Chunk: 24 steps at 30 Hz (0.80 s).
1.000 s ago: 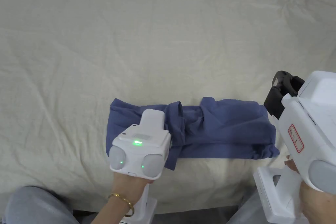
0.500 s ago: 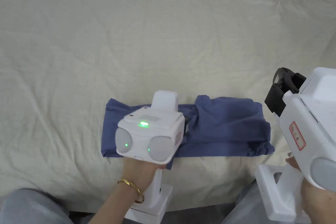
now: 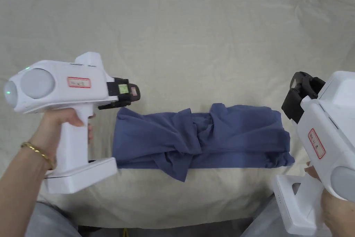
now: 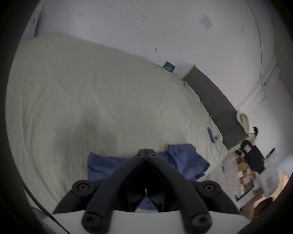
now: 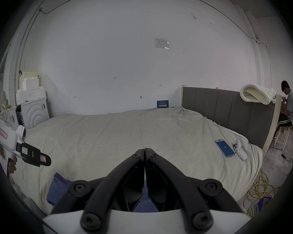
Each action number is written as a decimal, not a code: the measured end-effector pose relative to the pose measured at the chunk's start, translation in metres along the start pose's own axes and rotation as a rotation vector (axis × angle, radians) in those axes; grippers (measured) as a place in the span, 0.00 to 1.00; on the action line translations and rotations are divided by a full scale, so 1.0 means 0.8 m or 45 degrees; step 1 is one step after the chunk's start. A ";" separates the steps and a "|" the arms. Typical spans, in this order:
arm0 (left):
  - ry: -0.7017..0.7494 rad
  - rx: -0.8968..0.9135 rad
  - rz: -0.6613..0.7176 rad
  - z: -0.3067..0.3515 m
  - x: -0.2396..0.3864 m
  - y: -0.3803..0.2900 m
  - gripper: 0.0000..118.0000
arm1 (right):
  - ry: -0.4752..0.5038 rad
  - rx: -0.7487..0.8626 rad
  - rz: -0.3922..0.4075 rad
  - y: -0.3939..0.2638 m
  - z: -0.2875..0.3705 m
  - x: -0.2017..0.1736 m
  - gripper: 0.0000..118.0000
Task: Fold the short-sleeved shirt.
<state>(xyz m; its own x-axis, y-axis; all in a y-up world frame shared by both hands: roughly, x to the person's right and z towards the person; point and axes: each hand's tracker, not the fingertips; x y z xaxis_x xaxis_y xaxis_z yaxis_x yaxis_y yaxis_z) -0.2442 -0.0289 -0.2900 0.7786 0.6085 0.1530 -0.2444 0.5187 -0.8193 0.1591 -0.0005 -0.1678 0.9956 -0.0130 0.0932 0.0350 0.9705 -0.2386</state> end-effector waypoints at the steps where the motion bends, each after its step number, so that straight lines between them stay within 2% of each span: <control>1: 0.007 -0.034 0.041 0.001 -0.015 0.002 0.43 | 0.003 -0.001 0.001 0.000 -0.001 -0.002 0.00; 2: 0.012 -0.052 0.067 0.001 -0.027 0.001 0.64 | 0.004 -0.002 0.002 0.000 -0.002 -0.003 0.00; 3: 0.034 -0.073 0.057 0.000 -0.036 0.000 0.64 | 0.006 -0.003 0.002 0.001 -0.002 -0.005 0.00; 4: 0.045 -0.115 0.050 -0.005 -0.044 -0.003 0.70 | 0.007 -0.004 0.003 0.001 -0.003 -0.007 0.00; 6: 0.046 -0.214 0.025 -0.013 -0.058 -0.008 0.93 | 0.012 -0.008 0.006 0.001 -0.005 -0.010 0.00; 12: 0.035 -0.353 0.125 -0.047 -0.092 -0.023 0.94 | 0.016 -0.014 0.032 0.002 -0.005 -0.016 0.00; 17: 0.060 -0.395 0.110 -0.071 -0.089 -0.034 0.94 | 0.002 -0.033 0.046 -0.001 -0.007 -0.015 0.00; 19: 0.055 -0.392 0.087 -0.074 -0.081 -0.036 0.91 | -0.005 -0.039 0.047 -0.002 -0.008 -0.015 0.00; 20: 0.055 -0.391 0.080 -0.073 -0.076 -0.036 0.87 | -0.007 -0.043 0.047 -0.003 -0.008 -0.015 0.00; 23: 0.034 -0.369 0.087 -0.073 -0.064 -0.039 0.36 | -0.009 -0.054 0.045 -0.005 -0.010 -0.014 0.00; 24: 0.081 -0.373 0.120 -0.077 -0.062 -0.039 0.27 | -0.008 -0.057 0.044 -0.006 -0.010 -0.014 0.00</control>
<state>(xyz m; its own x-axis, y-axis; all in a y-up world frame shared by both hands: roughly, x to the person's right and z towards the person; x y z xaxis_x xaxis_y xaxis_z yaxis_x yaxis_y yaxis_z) -0.2398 -0.1120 -0.3060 0.7974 0.6020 0.0417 -0.1471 0.2610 -0.9541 0.1482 -0.0068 -0.1757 0.9957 0.0224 0.0904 0.0042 0.9586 -0.2847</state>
